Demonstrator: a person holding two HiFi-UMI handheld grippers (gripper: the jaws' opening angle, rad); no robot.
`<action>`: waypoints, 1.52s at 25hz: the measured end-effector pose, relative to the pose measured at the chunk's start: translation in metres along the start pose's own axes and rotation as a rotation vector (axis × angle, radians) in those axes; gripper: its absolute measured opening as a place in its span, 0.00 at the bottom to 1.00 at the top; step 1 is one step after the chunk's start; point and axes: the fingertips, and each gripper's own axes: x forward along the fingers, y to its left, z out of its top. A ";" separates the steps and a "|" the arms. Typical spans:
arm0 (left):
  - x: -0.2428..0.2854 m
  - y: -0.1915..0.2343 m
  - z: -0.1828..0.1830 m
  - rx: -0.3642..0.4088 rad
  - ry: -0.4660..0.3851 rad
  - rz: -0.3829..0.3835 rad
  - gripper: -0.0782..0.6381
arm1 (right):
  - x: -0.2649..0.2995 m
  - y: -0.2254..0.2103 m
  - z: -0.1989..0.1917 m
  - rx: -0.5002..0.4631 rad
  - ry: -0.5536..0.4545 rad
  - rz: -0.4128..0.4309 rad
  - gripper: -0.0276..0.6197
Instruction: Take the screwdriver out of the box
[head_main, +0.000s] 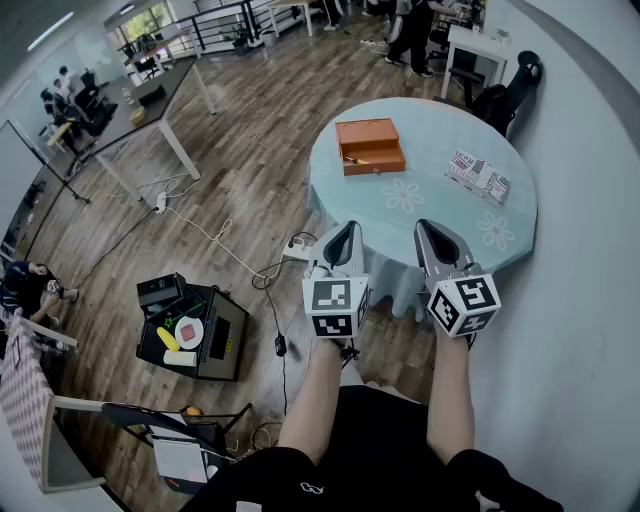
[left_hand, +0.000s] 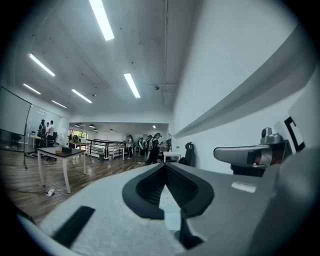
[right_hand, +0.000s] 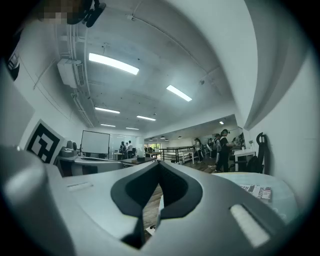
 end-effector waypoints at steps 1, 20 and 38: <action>0.000 -0.001 -0.001 0.001 0.001 0.000 0.11 | 0.000 0.000 -0.002 0.000 0.002 0.003 0.06; 0.010 0.021 0.011 0.028 -0.020 0.042 0.11 | 0.027 -0.015 0.011 0.067 -0.078 0.020 0.06; 0.204 0.148 -0.026 -0.067 -0.005 0.057 0.11 | 0.230 -0.100 -0.011 0.025 -0.067 0.033 0.06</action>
